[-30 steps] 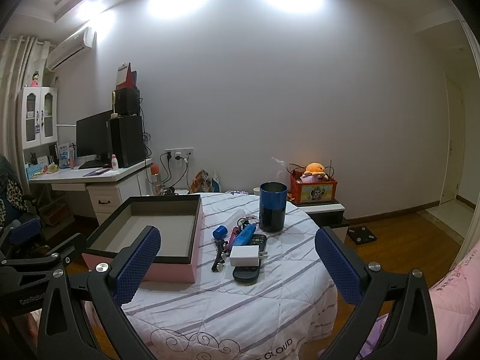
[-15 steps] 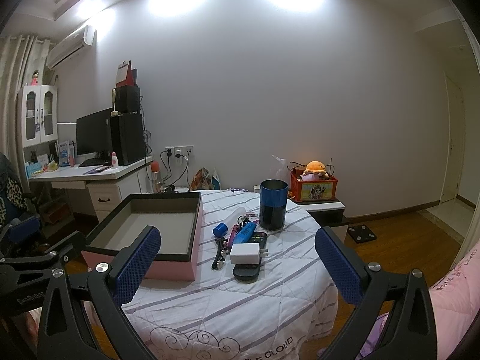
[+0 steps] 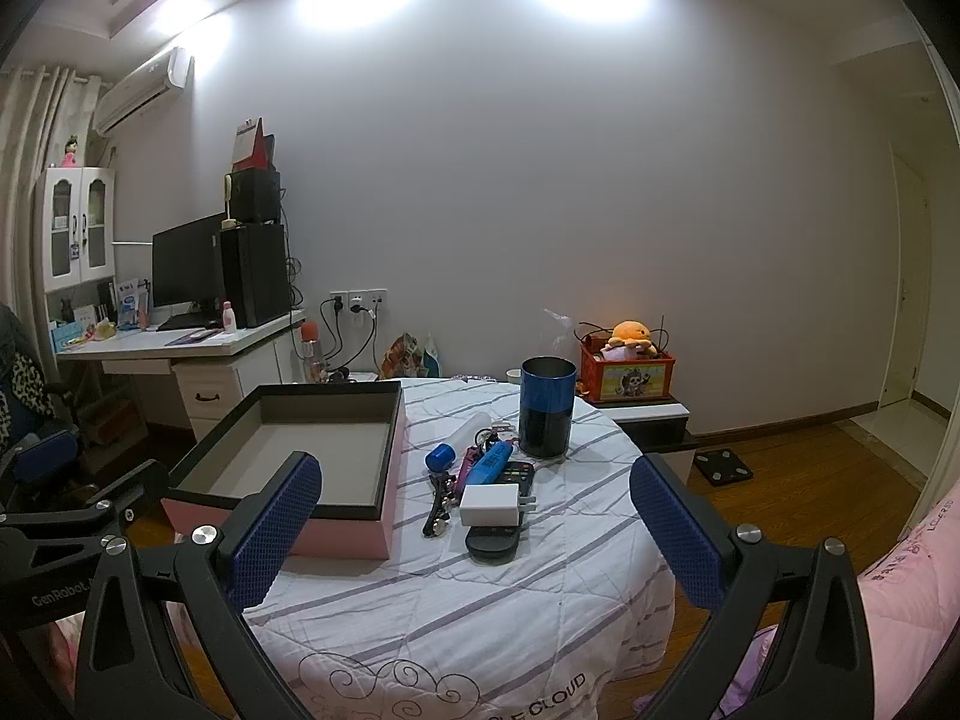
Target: Organize rigid objects
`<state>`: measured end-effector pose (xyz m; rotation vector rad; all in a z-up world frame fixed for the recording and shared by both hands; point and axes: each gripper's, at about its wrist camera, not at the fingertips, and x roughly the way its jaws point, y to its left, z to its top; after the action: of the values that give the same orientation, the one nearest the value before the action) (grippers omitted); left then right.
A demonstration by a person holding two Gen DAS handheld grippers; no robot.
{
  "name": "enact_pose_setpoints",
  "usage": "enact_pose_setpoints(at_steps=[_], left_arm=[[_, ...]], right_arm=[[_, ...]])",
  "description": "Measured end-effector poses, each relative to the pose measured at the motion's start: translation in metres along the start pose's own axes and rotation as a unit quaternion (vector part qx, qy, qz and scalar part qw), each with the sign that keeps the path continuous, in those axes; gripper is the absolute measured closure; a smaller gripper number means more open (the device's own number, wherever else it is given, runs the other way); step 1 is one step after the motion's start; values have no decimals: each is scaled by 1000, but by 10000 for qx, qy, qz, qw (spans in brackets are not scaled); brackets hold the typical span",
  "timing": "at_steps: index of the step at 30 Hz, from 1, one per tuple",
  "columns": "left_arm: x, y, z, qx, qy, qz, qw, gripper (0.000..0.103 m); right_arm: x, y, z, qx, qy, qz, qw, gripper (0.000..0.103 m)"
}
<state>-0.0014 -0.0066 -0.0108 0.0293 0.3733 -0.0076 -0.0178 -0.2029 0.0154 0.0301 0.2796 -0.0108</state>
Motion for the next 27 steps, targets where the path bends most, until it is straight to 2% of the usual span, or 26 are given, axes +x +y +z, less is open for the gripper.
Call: enact_pose_setpoints(at_steps=[27], left_arm=[[1, 2, -3, 24, -2, 12, 10000, 0]], right_arm=[[8, 5, -1, -128, 149, 29, 9998, 0]])
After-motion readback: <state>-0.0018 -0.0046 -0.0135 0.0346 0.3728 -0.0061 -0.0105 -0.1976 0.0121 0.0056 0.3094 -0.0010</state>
